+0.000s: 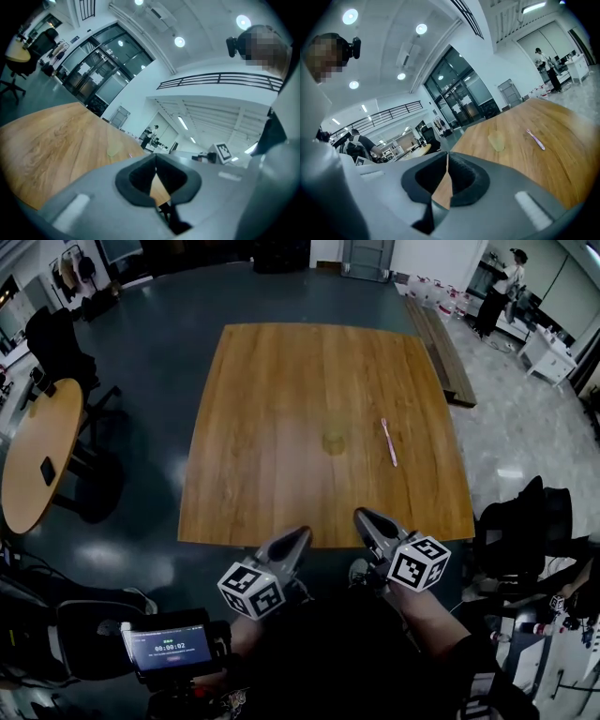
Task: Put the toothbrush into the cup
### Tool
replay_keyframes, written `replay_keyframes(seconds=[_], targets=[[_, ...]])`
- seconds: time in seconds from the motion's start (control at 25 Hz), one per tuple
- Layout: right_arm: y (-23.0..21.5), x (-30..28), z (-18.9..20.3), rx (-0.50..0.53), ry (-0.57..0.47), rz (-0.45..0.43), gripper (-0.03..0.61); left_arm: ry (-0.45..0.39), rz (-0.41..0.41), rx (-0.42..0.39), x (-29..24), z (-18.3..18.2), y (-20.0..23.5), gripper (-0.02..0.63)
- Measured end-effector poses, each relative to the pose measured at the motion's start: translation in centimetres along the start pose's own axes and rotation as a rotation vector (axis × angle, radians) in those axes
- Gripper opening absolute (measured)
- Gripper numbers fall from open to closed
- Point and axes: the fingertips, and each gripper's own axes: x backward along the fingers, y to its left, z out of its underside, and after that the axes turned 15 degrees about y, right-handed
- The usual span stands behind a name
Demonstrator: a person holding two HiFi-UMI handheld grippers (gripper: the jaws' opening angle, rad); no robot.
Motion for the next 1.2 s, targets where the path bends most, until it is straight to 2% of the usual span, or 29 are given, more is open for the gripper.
replay_keyframes(seconds=[0.2, 0.4, 0.52, 0.68, 0.8, 0.92, 1.2], targets=[[-4.8, -1.7, -1.6, 0.006, 0.049, 0.079, 0.018, -0.014, -0.016, 0.02, 0.5, -0.6, 1.6, 0.003], [-13.4, -4.1, -2.4, -0.012, 0.153, 0.205, 0.028, -0.032, -0.056, 0.038, 0.4, -1.6, 3.2, 0.003], [-19.9, -5.5, -2.8, -0.053, 0.259, 0.273, 0.04, -0.032, -0.077, 0.047, -0.1, -2.3, 3.8, 0.003], [-28.4, -6.6, -3.0, -0.088, 0.452, 0.363, 0.04, -0.013, -0.108, 0.048, -1.9, -2.8, 4.0, 0.003], [-34.1, -7.3, -2.8, -0.118, 0.556, 0.382, 0.04, 0.004, -0.133, 0.047, -4.5, -2.0, 4.2, 0.003], [-36.9, -8.2, -2.5, -0.143, 0.629, 0.391, 0.04, 0.021, -0.148, 0.04, -5.6, -1.9, 4.0, 0.003], [-40.1, -9.5, -1.8, -0.172, 0.762, 0.391, 0.04, 0.052, -0.185, 0.067, -7.1, -1.9, 3.7, 0.003]])
